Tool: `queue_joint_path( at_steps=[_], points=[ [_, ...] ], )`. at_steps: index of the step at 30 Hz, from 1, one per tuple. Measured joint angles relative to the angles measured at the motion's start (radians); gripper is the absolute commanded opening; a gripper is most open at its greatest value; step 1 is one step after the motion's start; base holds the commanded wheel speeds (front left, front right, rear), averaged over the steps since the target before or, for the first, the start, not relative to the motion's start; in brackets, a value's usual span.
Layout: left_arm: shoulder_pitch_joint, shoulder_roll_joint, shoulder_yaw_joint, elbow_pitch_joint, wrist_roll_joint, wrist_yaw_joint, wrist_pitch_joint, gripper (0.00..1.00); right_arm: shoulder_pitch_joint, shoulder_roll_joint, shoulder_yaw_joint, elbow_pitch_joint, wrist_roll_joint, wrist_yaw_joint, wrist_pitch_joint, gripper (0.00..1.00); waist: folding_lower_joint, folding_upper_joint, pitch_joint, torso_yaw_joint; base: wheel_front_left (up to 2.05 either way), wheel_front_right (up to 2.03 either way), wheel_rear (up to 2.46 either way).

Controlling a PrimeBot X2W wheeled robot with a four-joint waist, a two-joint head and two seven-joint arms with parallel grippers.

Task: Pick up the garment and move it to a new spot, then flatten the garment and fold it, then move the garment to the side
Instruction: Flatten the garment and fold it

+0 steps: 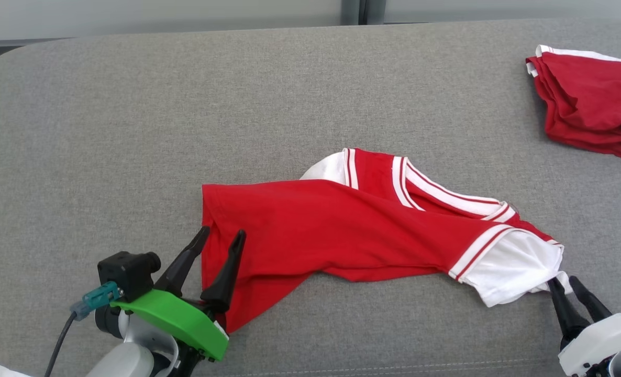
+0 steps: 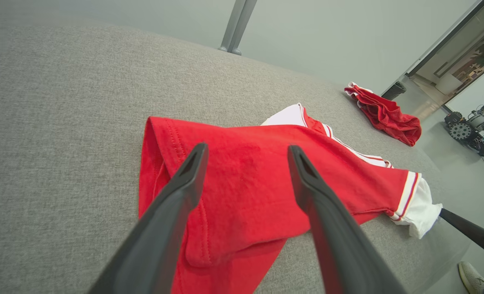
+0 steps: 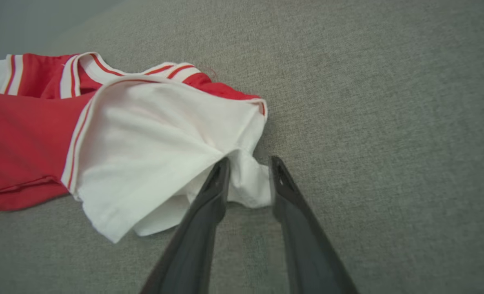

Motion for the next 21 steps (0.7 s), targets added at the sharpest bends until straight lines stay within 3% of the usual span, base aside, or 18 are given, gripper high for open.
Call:
queue_joint_path(
  at_steps=[19, 20, 21],
  points=[
    [0.007, -0.036, 0.011, -0.003, 0.012, 0.000, 0.022, 1.00, 0.005, -0.066, 0.030, 0.011, -0.064, -0.014, 0.000, 1.00, 0.0000, 0.0000, -0.024, 0.007, 0.00, 0.00, 0.00],
    [0.011, -0.039, 0.014, -0.004, 0.012, 0.000, 0.022, 1.00, 0.005, -0.067, 0.038, 0.011, -0.064, -0.011, 0.008, 0.99, 0.0000, 0.0000, -0.026, 0.010, 0.00, 0.00, 0.00],
    [0.018, -0.039, 0.017, -0.004, 0.012, 0.000, 0.022, 1.00, 0.005, -0.067, 0.047, 0.012, -0.065, -0.004, 0.016, 0.89, 0.0000, 0.0000, -0.027, 0.012, 0.00, 0.00, 0.00]
  ],
)
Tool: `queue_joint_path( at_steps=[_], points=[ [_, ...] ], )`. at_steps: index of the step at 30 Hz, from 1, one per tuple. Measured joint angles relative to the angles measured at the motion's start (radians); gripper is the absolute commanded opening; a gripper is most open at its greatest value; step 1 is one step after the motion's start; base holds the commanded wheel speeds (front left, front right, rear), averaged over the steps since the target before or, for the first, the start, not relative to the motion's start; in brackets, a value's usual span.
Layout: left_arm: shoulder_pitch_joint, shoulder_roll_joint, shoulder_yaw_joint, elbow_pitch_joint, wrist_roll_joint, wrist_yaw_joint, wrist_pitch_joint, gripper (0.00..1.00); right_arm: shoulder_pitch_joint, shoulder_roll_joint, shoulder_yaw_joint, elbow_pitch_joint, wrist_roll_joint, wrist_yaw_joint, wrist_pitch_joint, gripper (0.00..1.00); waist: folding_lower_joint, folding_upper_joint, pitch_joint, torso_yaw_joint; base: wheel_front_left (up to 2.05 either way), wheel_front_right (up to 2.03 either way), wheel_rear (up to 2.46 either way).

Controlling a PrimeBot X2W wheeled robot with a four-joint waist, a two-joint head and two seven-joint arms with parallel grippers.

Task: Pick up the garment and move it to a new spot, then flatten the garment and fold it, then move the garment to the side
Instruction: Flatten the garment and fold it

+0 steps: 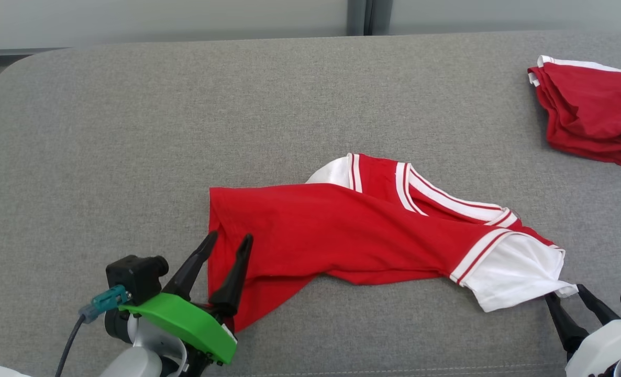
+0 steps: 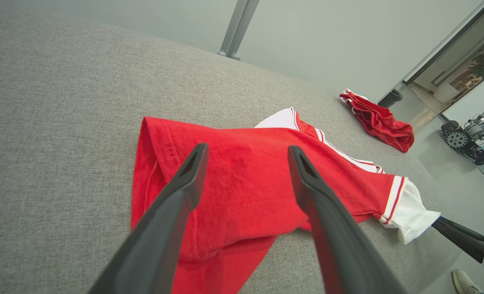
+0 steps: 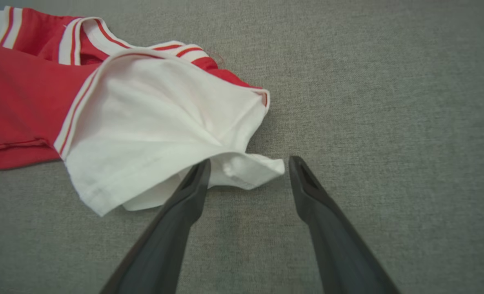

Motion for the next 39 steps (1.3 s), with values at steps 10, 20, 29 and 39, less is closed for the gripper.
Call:
queue_joint_path(
  at_steps=[10, 20, 29, 39],
  points=[
    [0.005, -0.019, 0.006, 0.000, 0.018, 0.000, 0.009, 1.00, -0.005, 0.040, 0.010, -0.024, 0.057, 0.042, 0.034, 0.00, 0.0000, 0.0000, -0.002, 0.033, 0.00, 0.00, 0.00],
    [0.030, -0.023, 0.044, 0.004, 0.028, 0.000, 0.007, 1.00, -0.009, 0.117, -0.093, -0.183, 0.305, 0.103, 0.062, 0.00, 0.0000, 0.0000, -0.010, 0.030, 0.00, 0.00, 0.00],
    [0.031, -0.027, 0.049, -0.007, 0.044, 0.000, 0.012, 1.00, 0.055, -0.002, -0.076, -0.094, 0.218, 0.030, 0.135, 0.00, 0.0000, 0.0000, -0.006, 0.018, 0.00, 0.00, 0.00],
    [0.031, -0.031, 0.049, -0.008, 0.051, 0.000, 0.017, 1.00, 0.052, -0.042, -0.037, -0.092, 0.092, 0.009, 0.124, 1.00, 0.0000, 0.0000, -0.003, 0.014, 0.00, 0.00, 0.00]
  ],
)
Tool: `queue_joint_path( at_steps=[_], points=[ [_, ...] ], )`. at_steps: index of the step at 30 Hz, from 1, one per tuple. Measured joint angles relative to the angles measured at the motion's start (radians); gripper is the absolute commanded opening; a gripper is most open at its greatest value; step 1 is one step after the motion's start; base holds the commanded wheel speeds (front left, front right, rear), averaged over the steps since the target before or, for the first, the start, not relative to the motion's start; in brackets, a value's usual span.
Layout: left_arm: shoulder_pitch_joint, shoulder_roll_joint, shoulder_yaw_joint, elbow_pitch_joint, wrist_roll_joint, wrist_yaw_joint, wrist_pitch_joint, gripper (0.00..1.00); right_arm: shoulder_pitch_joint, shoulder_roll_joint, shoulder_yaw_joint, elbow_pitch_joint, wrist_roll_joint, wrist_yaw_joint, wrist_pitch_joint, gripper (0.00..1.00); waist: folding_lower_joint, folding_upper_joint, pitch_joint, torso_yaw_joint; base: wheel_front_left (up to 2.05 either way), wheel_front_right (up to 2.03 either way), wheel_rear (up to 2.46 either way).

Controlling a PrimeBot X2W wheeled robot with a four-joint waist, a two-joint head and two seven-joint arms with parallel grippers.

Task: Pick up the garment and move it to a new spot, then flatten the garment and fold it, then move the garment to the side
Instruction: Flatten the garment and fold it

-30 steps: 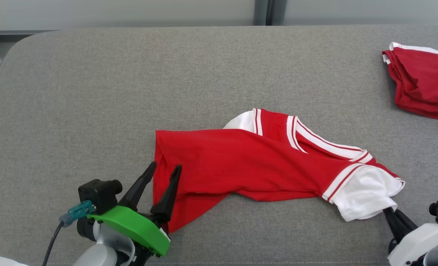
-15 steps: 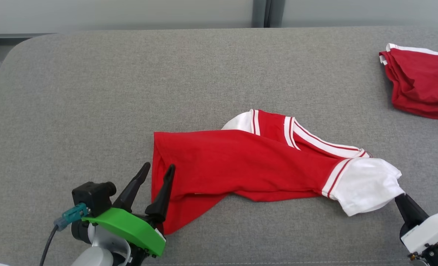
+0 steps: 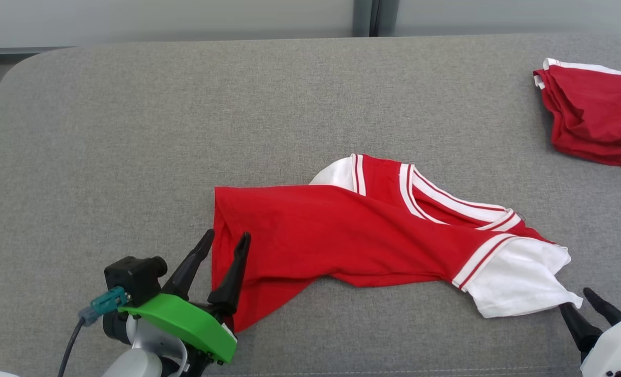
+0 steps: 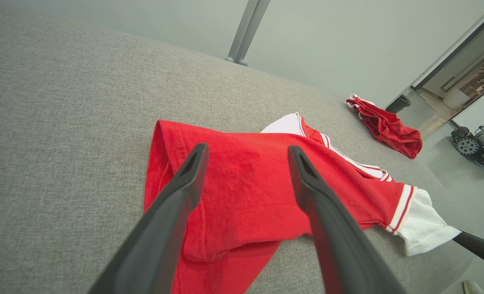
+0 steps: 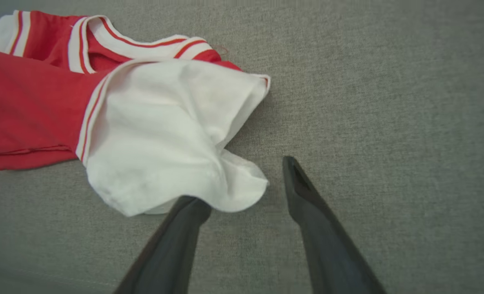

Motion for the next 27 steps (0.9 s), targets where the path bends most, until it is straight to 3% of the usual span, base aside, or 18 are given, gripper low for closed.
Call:
queue_joint_path(
  at_steps=[6, 19, 27],
  points=[
    [0.005, -0.002, 0.001, 0.004, 0.008, 0.000, 0.008, 1.00, -0.007, -0.027, 0.003, -0.008, -0.049, -0.013, -0.013, 1.00, 0.0000, 0.0000, -0.010, -0.001, 0.00, 0.00, 0.00],
    [0.045, -0.004, 0.029, 0.045, 0.067, 0.000, -0.019, 1.00, -0.003, -0.012, -0.071, -0.071, -0.066, -0.047, -0.135, 1.00, 0.0001, 0.0000, -0.070, 0.000, 0.00, 0.00, 0.00],
    [0.096, 0.008, 0.046, 0.060, 0.075, 0.000, -0.018, 1.00, 0.069, -0.031, -0.069, -0.142, -0.047, -0.049, -0.114, 1.00, 0.0000, 0.0000, -0.128, 0.006, 0.00, 0.00, 0.00]
  ],
)
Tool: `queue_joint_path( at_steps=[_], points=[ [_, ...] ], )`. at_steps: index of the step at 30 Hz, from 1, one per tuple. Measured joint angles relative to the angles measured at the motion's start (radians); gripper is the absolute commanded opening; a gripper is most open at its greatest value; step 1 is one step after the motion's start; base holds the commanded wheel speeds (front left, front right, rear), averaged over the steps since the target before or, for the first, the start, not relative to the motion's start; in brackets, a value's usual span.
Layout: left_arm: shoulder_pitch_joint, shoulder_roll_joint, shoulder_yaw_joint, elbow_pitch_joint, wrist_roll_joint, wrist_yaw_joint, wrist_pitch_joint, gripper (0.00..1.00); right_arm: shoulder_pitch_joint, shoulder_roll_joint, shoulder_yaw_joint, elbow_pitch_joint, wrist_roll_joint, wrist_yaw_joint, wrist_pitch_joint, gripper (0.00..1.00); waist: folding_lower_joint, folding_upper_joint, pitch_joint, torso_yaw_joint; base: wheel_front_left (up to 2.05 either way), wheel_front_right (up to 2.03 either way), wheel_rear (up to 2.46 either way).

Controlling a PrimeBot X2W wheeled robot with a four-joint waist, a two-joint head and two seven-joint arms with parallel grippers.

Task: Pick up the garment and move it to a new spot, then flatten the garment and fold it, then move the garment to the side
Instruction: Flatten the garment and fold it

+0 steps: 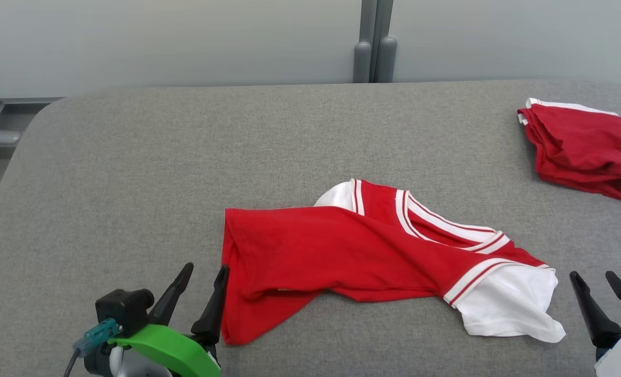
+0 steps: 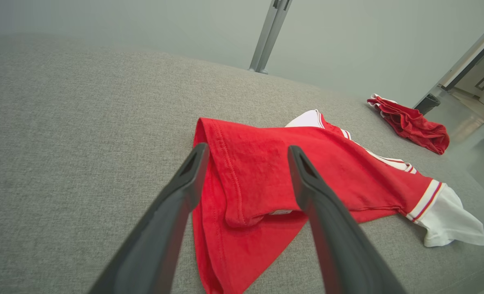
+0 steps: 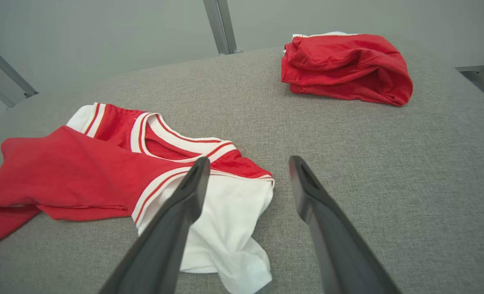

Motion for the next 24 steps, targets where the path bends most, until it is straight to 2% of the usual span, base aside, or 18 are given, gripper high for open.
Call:
queue_joint_path(
  at_steps=[6, 13, 24],
  points=[
    [0.034, 0.001, 0.042, -0.006, 0.000, 0.000, -0.009, 1.00, 0.037, -0.040, -0.038, -0.055, -0.016, -0.013, 0.002, 1.00, 0.0000, 0.0000, -0.013, -0.005, 0.00, 0.00, 0.00],
    [0.040, -0.003, 0.046, -0.017, 0.040, 0.000, -0.031, 1.00, 0.037, -0.044, -0.076, -0.075, -0.090, -0.026, -0.050, 1.00, 0.0000, 0.0000, -0.015, -0.017, 0.00, 0.00, 0.00],
    [0.108, 0.001, 0.095, -0.005, 0.129, 0.000, -0.072, 1.00, 0.095, 0.077, -0.044, -0.051, -0.228, -0.034, -0.101, 1.00, 0.0000, 0.0000, -0.036, 0.016, 0.00, 0.00, 0.00]
  ],
)
